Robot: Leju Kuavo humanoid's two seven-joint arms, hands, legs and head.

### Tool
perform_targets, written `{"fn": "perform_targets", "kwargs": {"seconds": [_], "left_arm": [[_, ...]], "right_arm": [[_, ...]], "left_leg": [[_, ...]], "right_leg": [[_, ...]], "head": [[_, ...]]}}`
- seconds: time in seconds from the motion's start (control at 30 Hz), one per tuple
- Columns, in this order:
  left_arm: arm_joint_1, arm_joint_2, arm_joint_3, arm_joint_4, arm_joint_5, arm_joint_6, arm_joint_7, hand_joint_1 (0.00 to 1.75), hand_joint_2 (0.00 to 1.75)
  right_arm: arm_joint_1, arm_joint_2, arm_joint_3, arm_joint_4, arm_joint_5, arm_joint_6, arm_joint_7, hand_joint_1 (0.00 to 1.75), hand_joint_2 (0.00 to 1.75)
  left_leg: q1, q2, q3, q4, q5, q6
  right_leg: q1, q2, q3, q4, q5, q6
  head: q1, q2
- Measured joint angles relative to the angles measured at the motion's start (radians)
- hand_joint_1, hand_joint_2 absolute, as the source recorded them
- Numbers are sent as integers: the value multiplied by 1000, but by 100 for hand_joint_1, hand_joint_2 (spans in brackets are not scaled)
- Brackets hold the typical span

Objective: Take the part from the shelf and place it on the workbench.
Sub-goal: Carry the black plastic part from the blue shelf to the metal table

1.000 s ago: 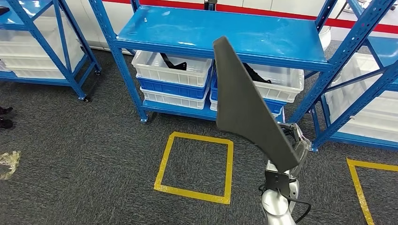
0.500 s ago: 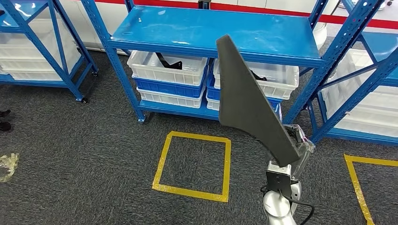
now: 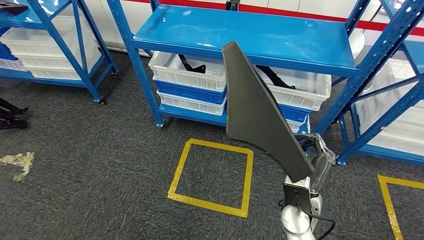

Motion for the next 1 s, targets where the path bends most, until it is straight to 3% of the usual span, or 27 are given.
{"fn": "perform_targets", "kwargs": {"seconds": [0.03, 0.1, 0.13, 0.17, 0.2, 0.27, 0.3, 0.37, 0.43, 0.5, 0.57, 0.63, 0.7, 0.77, 0.8, 0.83, 0.87, 0.9, 0.97, 1.0], "left_arm": [[1, 1, 0, 0, 0, -1, 0, 0, 175], [4, 2, 0, 0, 0, 0, 0, 0, 175], [4, 2, 0, 0, 0, 1, 0, 0, 175], [3, 1, 0, 0, 0, 4, -1, 0, 175], [2, 0, 0, -1, 0, 7, -1, 0, 175], [2, -4, -1, -1, 0, 10, -1, 0, 175], [3, -5, -1, -1, 0, 11, -1, 0, 175], [3, -5, -1, -1, 0, 10, 0, 0, 175], [1, -6, -2, -2, 0, 10, 0, 0, 175], [-1, -7, -3, -2, 0, 9, 0, 0, 175], [0, -7, -4, -3, 0, 5, 0, 0, 175], [-1, -7, -4, -4, 0, 0, -1, 0, 175], [-4, -8, -5, -4, 1, -3, -3, 0, 175], [-3, -10, -5, -5, 1, -5, -6, 0, 175], [-2, -10, -5, -5, 1, -5, -7, 0, 175], [-1, -9, -5, -5, 1, -6, -7, 0, 175], [0, -9, -6, -5, 1, -6, -8, 0, 175], [0, -9, -6, -5, 1, -6, -8, 0, 175], [0, -9, -6, -5, 1, -6, -8, 0, 175], [1, -9, -6, -5, 1, -5, -8, 0, 175]], "right_arm": [[1, 2, 0, -1, 2, 2, 0, 175, 175], [1, 7, 0, -2, 4, 5, 1, 175, 175], [1, 10, -1, -2, 5, 7, 1, 175, 175], [2, 12, -2, -3, 6, 8, 1, 175, 175], [4, 13, -3, -4, 6, 10, 1, 175, 175], [6, 13, -5, -4, 7, 11, 1, 175, 175], [6, 14, -6, -4, 7, 11, 1, 175, 175], [6, 15, -6, -4, 8, 11, 1, 175, 175], [5, 18, -6, -7, 8, 12, 1, 175, 175], [4, 19, -6, -9, 8, 12, 1, 175, 175], [4, 22, -7, -11, 10, 12, 1, 175, 175], [5, 23, -7, -15, 12, 13, 2, 175, 175], [7, 23, -7, -17, 13, 14, 4, 175, 175], [11, 20, -7, -18, 13, 15, 6, 175, 175], [13, 19, -7, -18, 14, 16, 6, 175, 175], [13, 18, -8, -18, 14, 17, 7, 175, 175], [13, 18, -8, -18, 14, 17, 7, 175, 175], [12, 18, -8, -18, 14, 18, 7, 175, 175], [12, 18, -8, -18, 14, 18, 7, 175, 175], [12, 18, -8, -18, 14, 18, 7, 175, 175]], "left_leg": [[1, -7, -4, 0, 4, -4], [0, 24, -17, 16, -6, -10], [-1, 55, -34, 53, -30, -12], [-2, 89, -59, 112, -67, -13], [-2, 109, -90, 185, -106, -15], [-1, 121, -136, 303, -156, -15], [-1, 123, -131, 307, -153, -14], [-2, 143, -59, 198, -105, -7], [-11, 186, 18, 67, -70, 2], [-20, 201, 36, 28, -68, 7], [-20, 176, 33, 22, -62, 17], [-15, 151, 37, 11, -53, 30], [-11, 123, 35, 7, -46, 40], [-11, 92, 31, 8, -43, 42], [-11, 76, 30, 8, -42, 42], [-11, 60, 30, 9, -41, 41], [-10, 46, 30, 11, -40, 38], [-10, 31, 28, 14, -39, 35], [-12, 8, 21, 20, -38, 25], [-13, 0, 15, 20, -35, 18]], "right_leg": [[-1, -10, -1, 3, 3, -10], [-3, -31, -2, 5, 10, -26], [-4, -44, -4, 5, 13, -33], [-1, -57, -7, 5, 14, -39], [2, -71, -10, 5, 15, -43], [7, -102, -14, 6, 15, -46], [8, -116, -15, 6, 15, -46], [9, -142, -13, 6, 14, -46], [16, -162, -11, 6, 11, -43], [23, -179, -10, 5, 9, -37], [24, -191, -8, 3, 6, -28], [21, -147, -22, 39, -19, -23], [18, -81, -77, 158, -73, -28], [17, -61, -140, 283, -114, -28], [16, -59, -151, 299, -112, -22], [14, -57, -141, 270, -92, -13], [11, -49, -112, 204, -60, -3], [6, -26, -78, 126, -28, 5], [1, 8, -35, 24, 11, 4], [1, 16, -30, 10, 15, -3]], "head": [[-2, 0], [-6, 0], [-9, 0], [-11, 0], [-13, 0], [-13, 0], [-13, 0], [-13, 0], [-12, 0], [-10, 0], [-10, 0], [-9, 0], [-6, 0], [-5, 0], [-5, 0], [-5, 0], [-5, 0], [-4, 0], [-5, 0], [-5, 0]]}}
